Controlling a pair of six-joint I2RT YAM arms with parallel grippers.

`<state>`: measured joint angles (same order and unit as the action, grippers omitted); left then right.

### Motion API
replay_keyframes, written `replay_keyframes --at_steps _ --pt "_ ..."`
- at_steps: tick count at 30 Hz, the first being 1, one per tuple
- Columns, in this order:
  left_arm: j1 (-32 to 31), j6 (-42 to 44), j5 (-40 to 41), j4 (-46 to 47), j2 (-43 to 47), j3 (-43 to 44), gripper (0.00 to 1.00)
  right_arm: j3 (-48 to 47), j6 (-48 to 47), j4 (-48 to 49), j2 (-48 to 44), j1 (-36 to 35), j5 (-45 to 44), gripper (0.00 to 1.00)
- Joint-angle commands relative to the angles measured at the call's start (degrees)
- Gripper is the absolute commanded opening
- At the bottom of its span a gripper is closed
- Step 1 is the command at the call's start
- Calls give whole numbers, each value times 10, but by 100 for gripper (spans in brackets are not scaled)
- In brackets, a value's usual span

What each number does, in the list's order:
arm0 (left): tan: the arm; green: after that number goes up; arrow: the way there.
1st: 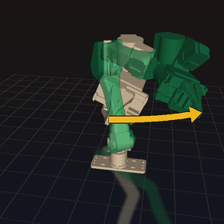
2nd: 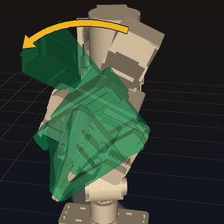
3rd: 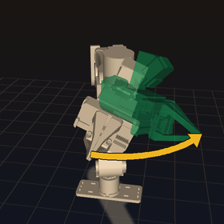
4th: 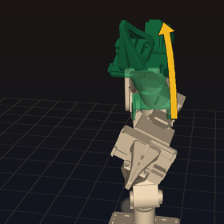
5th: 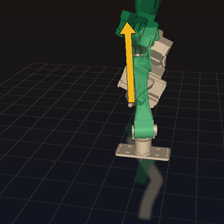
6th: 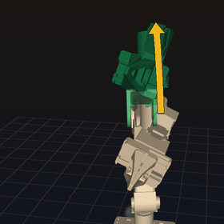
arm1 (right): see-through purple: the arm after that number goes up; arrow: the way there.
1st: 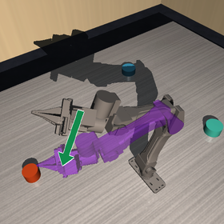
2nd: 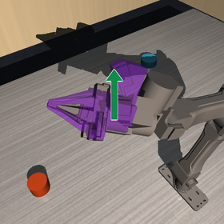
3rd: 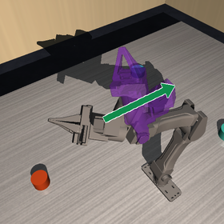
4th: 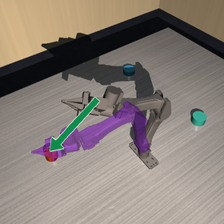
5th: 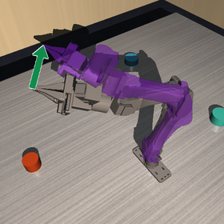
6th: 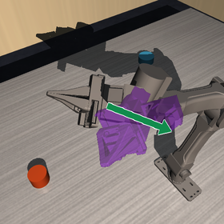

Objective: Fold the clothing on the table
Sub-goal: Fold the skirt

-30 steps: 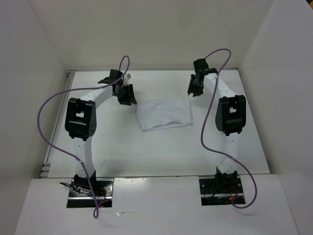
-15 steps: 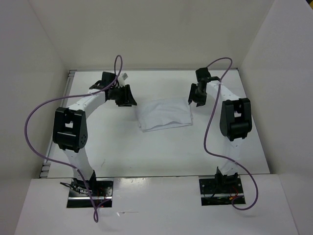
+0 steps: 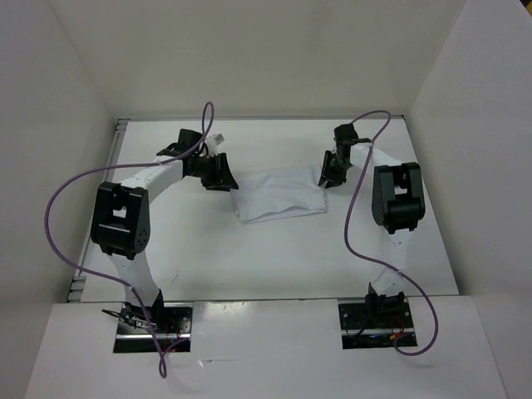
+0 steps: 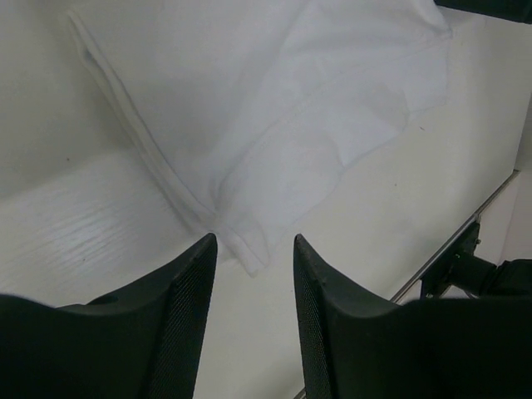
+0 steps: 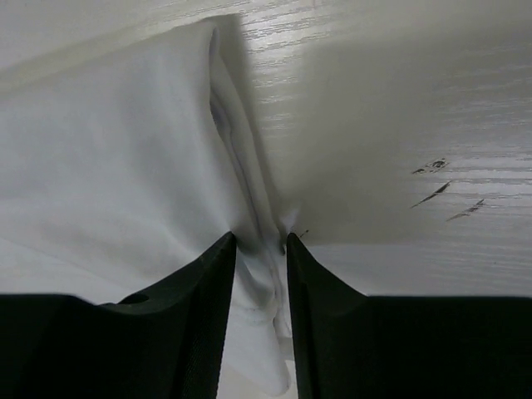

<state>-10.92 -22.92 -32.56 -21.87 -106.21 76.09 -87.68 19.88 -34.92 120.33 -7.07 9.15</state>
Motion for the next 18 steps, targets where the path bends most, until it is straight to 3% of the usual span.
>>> replay_keyframes --at_steps 1,5,9,18 --pt "-3 2 -38 -3 33 32 49 16 -4 22 22 3 7 36" --pt "-9 7 -57 -8 33 69 49 22 2 22 29 8 71 25" --pt "-15 12 -57 -8 3 90 49 56 13 32 23 14 146 0" --pt "-64 6 -72 28 -82 100 49 159 85 38 -111 14 112 0"
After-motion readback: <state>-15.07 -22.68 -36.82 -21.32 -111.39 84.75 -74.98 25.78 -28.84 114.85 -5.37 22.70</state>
